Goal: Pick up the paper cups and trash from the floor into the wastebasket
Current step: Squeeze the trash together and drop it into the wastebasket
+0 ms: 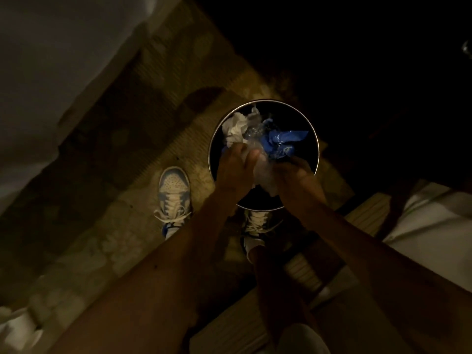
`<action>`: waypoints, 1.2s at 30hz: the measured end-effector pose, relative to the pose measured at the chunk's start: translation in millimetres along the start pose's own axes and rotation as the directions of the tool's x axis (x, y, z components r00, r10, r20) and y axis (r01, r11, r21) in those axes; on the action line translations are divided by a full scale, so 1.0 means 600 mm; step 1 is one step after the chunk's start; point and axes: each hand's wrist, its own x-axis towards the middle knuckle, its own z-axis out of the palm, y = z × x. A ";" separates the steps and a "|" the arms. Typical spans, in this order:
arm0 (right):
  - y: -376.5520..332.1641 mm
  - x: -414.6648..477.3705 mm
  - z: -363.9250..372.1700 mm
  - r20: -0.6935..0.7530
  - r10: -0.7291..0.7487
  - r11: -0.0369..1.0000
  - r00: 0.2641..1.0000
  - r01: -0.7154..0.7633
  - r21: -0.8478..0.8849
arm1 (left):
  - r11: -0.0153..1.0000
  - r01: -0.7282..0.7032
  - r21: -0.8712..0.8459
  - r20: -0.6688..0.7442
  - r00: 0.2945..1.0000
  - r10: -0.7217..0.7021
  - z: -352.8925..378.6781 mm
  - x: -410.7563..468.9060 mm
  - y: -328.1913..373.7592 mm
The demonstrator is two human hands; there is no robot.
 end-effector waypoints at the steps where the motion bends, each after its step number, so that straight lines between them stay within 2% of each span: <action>1: 0.001 -0.006 -0.003 -0.052 0.010 1.000 0.999 -0.010 0.014 | 0.999 -0.024 0.037 0.016 1.000 0.023 -0.009 -0.001 0.003; 3: -0.002 -0.018 -0.011 -0.113 0.025 0.999 0.993 -0.019 0.051 | 0.988 -0.099 0.119 0.006 0.995 0.099 -0.024 -0.014 0.012; 7: -0.018 -0.041 -0.022 -0.096 0.034 0.996 0.995 -0.025 0.091 | 0.958 -0.256 0.125 -0.011 0.966 0.260 -0.050 -0.040 0.037; 9: -0.023 -0.050 -0.029 -0.122 0.032 0.992 0.992 -0.017 0.129 | 0.951 -0.295 0.098 -0.018 0.954 0.298 -0.064 -0.041 0.048; 11: -0.028 -0.060 -0.035 -0.134 0.015 0.988 0.991 0.005 0.152 | 0.943 -0.298 0.148 -0.044 0.950 0.308 -0.085 -0.047 0.057; 14: -0.044 -0.098 -0.055 -0.124 -0.034 0.994 0.992 0.047 0.100 | 0.914 -0.311 0.262 0.096 0.950 0.296 -0.136 -0.074 0.084; 16: -0.064 -0.146 -0.081 -0.116 -0.081 0.989 0.990 0.094 0.115 | 0.850 -0.350 0.392 0.191 0.936 0.297 -0.187 -0.109 0.120; 21: -0.148 -0.325 -0.174 -0.128 -0.282 0.951 0.951 0.295 0.098 | 0.566 -0.468 0.679 0.276 0.877 0.394 -0.339 -0.275 0.271; 23: -0.196 -0.408 -0.224 -0.140 -0.398 0.910 0.907 0.409 0.062 | 0.477 -0.486 0.732 0.313 0.862 0.399 -0.394 -0.382 0.342; 25: -0.252 -0.490 -0.273 -0.127 -0.505 0.858 0.854 0.512 0.031 | 0.432 -0.488 0.758 0.301 0.850 0.432 -0.450 -0.497 0.406; 29: -0.373 -0.630 -0.349 -0.099 -0.694 0.718 0.713 0.695 -0.038 | 0.441 -0.380 0.813 0.129 0.857 0.500 -0.576 -0.713 0.497; 33: -0.500 -0.779 -0.375 -0.057 -0.861 0.508 0.505 0.858 -0.079 | 0.489 -0.180 0.854 -0.078 0.883 0.462 -0.695 -0.945 0.501; 36: -0.575 -0.878 -0.347 0.066 -0.947 0.303 0.314 0.943 -0.137 | 0.535 -0.034 0.844 -0.229 0.880 0.417 -0.731 -1.094 0.434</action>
